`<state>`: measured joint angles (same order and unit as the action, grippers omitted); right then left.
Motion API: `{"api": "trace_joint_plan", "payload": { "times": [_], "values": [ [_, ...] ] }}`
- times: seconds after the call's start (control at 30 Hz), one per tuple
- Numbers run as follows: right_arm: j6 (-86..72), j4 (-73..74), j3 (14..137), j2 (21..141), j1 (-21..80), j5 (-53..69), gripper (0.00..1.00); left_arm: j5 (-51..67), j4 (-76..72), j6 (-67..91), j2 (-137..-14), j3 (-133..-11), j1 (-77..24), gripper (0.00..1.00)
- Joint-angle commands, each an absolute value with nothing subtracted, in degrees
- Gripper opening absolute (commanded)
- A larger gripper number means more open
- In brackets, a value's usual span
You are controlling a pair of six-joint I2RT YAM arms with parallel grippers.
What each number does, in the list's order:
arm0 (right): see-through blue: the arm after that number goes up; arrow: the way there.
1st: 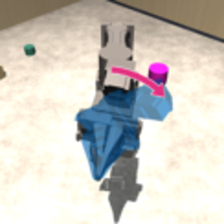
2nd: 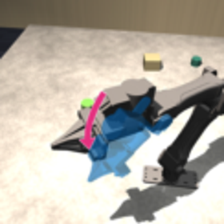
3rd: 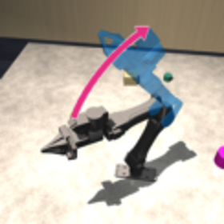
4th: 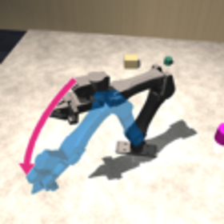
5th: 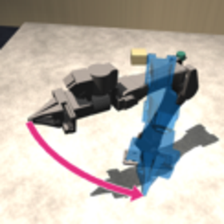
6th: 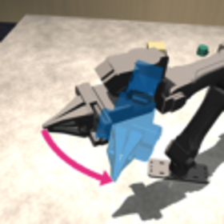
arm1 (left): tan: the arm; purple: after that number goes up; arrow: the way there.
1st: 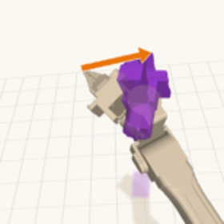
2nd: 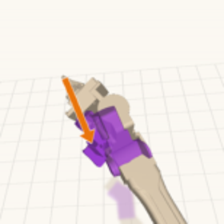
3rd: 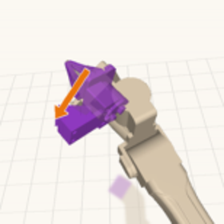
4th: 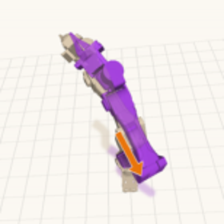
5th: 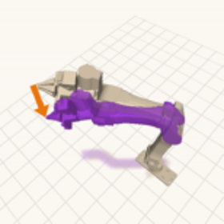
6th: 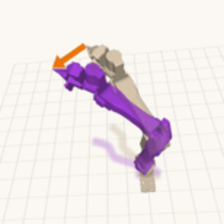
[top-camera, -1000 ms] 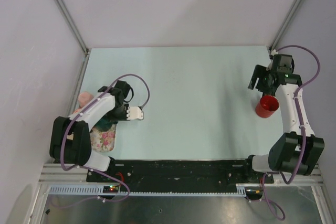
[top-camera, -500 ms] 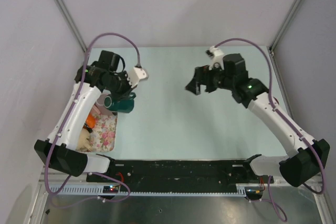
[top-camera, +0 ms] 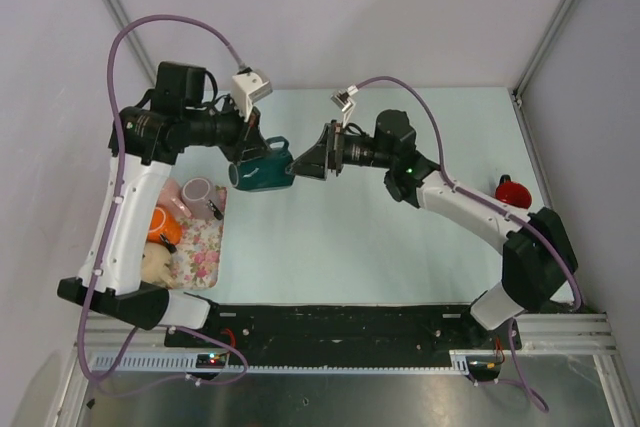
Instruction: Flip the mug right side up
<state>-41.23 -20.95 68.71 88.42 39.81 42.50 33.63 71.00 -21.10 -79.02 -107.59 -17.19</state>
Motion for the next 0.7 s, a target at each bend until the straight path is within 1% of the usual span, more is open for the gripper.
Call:
{"api": "trace_joint_plan", "payload": {
  "times": [0.0,0.03,0.1,0.17,0.2,0.23,0.3,0.33,0.37,0.4,0.43,0.47,0.5,0.53,0.6,0.67],
  "values": [
    [-51.24,-36.26,69.75,90.45,41.33,46.84,0.9,39.03,66.56,-15.12,-80.07,-111.7,-18.05,0.0],
    [-52.6,-37.55,69.94,91.32,41.76,47.33,0.88,39.38,66.2,-14.5,-80.46,-112.32,-18.21,0.0],
    [-55.12,-40.35,70.2,92.86,42.34,48.46,0.79,39.99,65.28,-13.25,-81.02,-113.58,-18.42,0.0],
    [-56.78,-42.41,70.9,93.92,42.84,49.84,0.64,40.01,64.13,-12.19,-81.38,-114.15,-18.47,0.0],
    [-57.31,-42.87,71.48,94.33,42.95,50.98,0.51,39.65,63.44,-11.81,-81.47,-114.21,-18.46,0.0],
    [-57.92,-43.54,71.87,94.63,42.97,51.95,0.41,38.68,62.92,-11.4,-81.47,-114.14,-18.5,0.0],
    [-57.92,-43.34,72.15,94.52,42.62,53.7,0.17,36.01,61.79,-10.83,-81.41,-113.88,-18.47,0.0],
    [-57.13,-42.19,72.2,94.15,42.32,54.01,0.09,33.78,61.52,-10.69,-81.49,-113.76,-18.46,0.04],
    [-54.98,-38.5,72.22,93.35,41.64,53.94,0.04,31.88,61.35,-10.35,-81.52,-113.57,-18.46,0.16],
    [-52.4,-34.67,72.23,92.47,41.08,52.37,0.02,28.81,61.22,-10.14,-81.54,-113.25,-18.46,0.46],
    [-48.09,-27.75,72.28,90.97,40.18,50.58,0.01,26.36,61.19,-10.43,-81.55,-112.88,-18.46,0.7],
    [-42.5,-18.58,72.48,89.25,39.08,46.78,0.01,23.64,61.18,-11.06,-81.29,-112.03,-18.37,0.85],
    [-38.17,-11.18,72.94,87.87,38.26,43.21,0.0,21.53,61.18,-12.74,-80.9,-111.17,-18.24,0.92],
    [-32.8,-1.11,74.0,86.56,37.37,36.85,0.0,19.25,61.13,-14.37,-80.26,-109.55,-18.08,0.96],
    [-24.85,14.58,76.24,85.14,36.13,23.96,0.0,14.88,61.1,-19.57,-78.93,-106.03,-17.97,0.99],
    [-18.94,26.36,77.95,85.09,34.94,11.57,0.0,10.57,61.22,-24.91,-77.87,-101.59,-17.87,0.99]
  ]
}}
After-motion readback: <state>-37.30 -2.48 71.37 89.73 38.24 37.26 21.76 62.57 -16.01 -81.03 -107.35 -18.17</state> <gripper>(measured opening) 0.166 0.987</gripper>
